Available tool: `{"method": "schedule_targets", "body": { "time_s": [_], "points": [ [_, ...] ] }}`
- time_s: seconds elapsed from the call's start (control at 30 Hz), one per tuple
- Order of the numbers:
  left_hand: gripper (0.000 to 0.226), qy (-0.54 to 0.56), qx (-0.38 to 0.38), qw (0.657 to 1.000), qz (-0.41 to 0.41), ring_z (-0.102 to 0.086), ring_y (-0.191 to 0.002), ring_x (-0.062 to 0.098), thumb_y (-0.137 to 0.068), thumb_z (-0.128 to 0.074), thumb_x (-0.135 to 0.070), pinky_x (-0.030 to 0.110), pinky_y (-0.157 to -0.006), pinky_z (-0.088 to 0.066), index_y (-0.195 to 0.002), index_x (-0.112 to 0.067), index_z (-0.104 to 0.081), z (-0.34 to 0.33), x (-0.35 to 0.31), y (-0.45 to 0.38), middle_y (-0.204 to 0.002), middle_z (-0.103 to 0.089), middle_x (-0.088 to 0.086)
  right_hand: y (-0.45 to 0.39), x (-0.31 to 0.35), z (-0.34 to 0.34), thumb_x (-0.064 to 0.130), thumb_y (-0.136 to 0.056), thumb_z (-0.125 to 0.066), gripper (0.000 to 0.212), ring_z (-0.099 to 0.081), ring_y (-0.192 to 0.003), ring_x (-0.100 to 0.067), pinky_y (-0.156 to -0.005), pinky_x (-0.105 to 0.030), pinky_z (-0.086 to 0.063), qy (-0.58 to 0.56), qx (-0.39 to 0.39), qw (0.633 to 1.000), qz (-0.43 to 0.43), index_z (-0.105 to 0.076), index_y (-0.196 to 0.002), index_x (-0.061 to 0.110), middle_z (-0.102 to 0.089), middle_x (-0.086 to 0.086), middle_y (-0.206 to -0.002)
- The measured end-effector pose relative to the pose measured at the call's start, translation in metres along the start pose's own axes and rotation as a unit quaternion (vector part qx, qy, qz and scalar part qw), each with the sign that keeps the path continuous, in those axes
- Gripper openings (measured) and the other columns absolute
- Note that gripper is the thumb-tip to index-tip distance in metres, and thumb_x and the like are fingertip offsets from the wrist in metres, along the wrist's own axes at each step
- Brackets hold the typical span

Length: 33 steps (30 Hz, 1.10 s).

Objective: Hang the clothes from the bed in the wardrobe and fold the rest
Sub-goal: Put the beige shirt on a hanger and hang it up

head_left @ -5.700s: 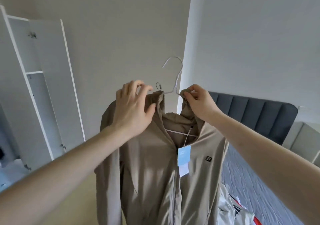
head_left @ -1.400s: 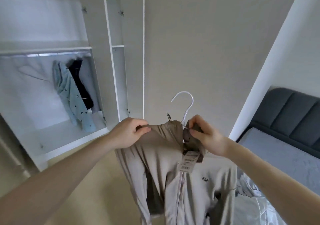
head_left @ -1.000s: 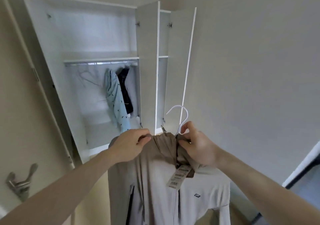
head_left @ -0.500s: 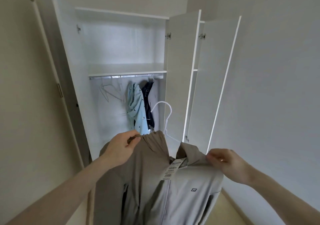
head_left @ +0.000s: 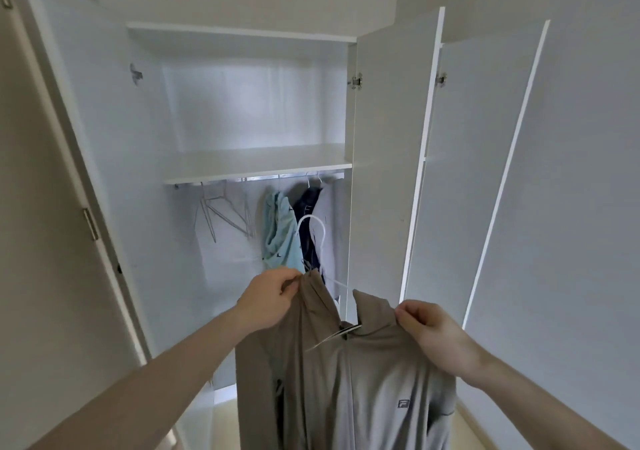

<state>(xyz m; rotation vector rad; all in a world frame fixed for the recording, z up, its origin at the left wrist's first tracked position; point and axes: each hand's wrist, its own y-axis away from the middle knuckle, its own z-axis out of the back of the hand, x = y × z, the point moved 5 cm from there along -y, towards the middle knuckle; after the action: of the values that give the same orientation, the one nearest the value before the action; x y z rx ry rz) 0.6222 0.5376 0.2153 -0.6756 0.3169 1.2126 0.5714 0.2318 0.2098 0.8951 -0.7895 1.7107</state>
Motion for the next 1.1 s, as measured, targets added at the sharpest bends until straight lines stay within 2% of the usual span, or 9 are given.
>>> {"method": "schedule_targets", "body": {
  "time_s": [0.1,0.2,0.3,0.43,0.63,0.8,0.93,1.03,1.1],
  "points": [
    [0.024,-0.028,-0.014,0.999,-0.013,-0.058,-0.106,0.014,-0.105,-0.056,-0.023,0.033,-0.098,-0.045,-0.121,-0.022,-0.074,-0.014,0.012,-0.07,-0.111,-0.064,-0.007,-0.056,-0.032,0.013,0.027,-0.107,-0.051,0.036,-0.042,-0.066,-0.01,-0.066,-0.032,-0.033,-0.023,-0.037,0.999,-0.019,-0.056,-0.076,0.011,-0.045,0.005,-0.069],
    [0.031,-0.032,-0.014,0.999,-0.014,-0.052,-0.122,0.015,-0.106,-0.056,-0.025,0.033,-0.111,-0.039,-0.134,-0.024,-0.067,-0.032,0.028,-0.127,-0.131,-0.059,-0.004,-0.107,-0.059,0.019,0.024,-0.107,-0.052,0.04,-0.038,-0.062,-0.008,-0.06,-0.026,-0.03,-0.036,-0.061,0.997,-0.039,-0.053,-0.067,0.022,-0.041,0.008,-0.065],
    [0.045,-0.029,-0.006,0.999,0.019,-0.039,-0.14,0.018,-0.105,-0.056,-0.028,0.031,-0.12,-0.027,-0.15,-0.026,-0.051,-0.048,0.055,-0.17,-0.153,-0.044,-0.002,-0.156,-0.075,0.021,0.021,-0.107,-0.051,0.037,-0.038,-0.061,-0.009,-0.06,-0.026,-0.029,-0.045,-0.072,0.995,-0.059,-0.054,-0.071,0.014,-0.042,0.007,-0.063],
    [0.051,-0.005,0.021,0.998,0.062,-0.047,-0.132,0.02,-0.1,-0.063,-0.026,0.04,-0.118,-0.037,-0.149,-0.022,-0.048,-0.054,0.105,-0.219,-0.143,-0.049,0.0,-0.216,-0.09,0.024,0.021,-0.107,-0.051,0.034,-0.041,-0.066,-0.014,-0.065,-0.033,-0.029,-0.062,-0.093,0.991,-0.073,-0.058,-0.082,0.0,-0.044,0.0,-0.067],
    [0.053,0.014,0.048,0.987,0.156,-0.046,-0.134,0.024,-0.093,-0.072,-0.025,0.04,-0.116,-0.038,-0.141,-0.023,-0.053,-0.053,0.195,-0.303,-0.144,-0.041,0.007,-0.3,-0.109,0.019,0.025,-0.108,-0.049,0.036,-0.037,-0.052,-0.009,-0.057,-0.029,-0.029,-0.078,-0.154,0.978,-0.116,-0.063,-0.078,0.011,-0.043,0.006,-0.057],
    [0.047,0.006,0.059,0.983,0.172,-0.053,-0.117,0.021,-0.093,-0.071,-0.021,0.03,-0.103,-0.044,-0.137,-0.019,-0.056,-0.064,0.248,-0.384,-0.146,-0.039,0.008,-0.357,-0.131,0.001,0.027,-0.107,-0.052,0.034,-0.043,-0.054,-0.011,-0.058,-0.032,-0.034,-0.09,-0.206,0.965,-0.134,-0.066,-0.08,0.011,-0.049,0.001,-0.059],
    [0.049,-0.022,0.093,0.984,0.152,-0.051,-0.127,0.022,-0.093,-0.067,-0.016,0.023,-0.096,-0.04,-0.14,-0.014,-0.053,-0.084,0.277,-0.455,-0.151,-0.037,0.009,-0.405,-0.152,-0.015,0.027,-0.104,-0.054,0.035,-0.041,-0.05,-0.007,-0.052,-0.029,-0.035,-0.079,-0.25,0.952,-0.156,-0.063,-0.072,0.015,-0.045,0.006,-0.053],
    [0.058,-0.051,0.112,0.98,0.154,-0.044,-0.137,0.024,-0.094,-0.065,-0.016,0.021,-0.104,-0.036,-0.148,-0.009,-0.045,-0.096,0.293,-0.493,-0.156,-0.03,0.01,-0.438,-0.168,-0.024,0.024,-0.104,-0.056,0.035,-0.043,-0.05,-0.006,-0.049,-0.024,-0.034,-0.075,-0.253,0.95,-0.165,-0.062,-0.071,0.015,-0.047,0.007,-0.053],
    [0.064,-0.061,0.121,0.978,0.157,-0.041,-0.14,0.027,-0.095,-0.063,-0.015,0.028,-0.115,-0.035,-0.153,-0.004,-0.038,-0.101,0.307,-0.523,-0.16,-0.025,0.012,-0.462,-0.176,-0.027,0.023,-0.104,-0.056,0.038,-0.038,-0.045,-0.002,-0.045,-0.02,-0.03,-0.072,-0.251,0.951,-0.163,-0.06,-0.067,0.022,-0.042,0.011,-0.05]
  ]
}}
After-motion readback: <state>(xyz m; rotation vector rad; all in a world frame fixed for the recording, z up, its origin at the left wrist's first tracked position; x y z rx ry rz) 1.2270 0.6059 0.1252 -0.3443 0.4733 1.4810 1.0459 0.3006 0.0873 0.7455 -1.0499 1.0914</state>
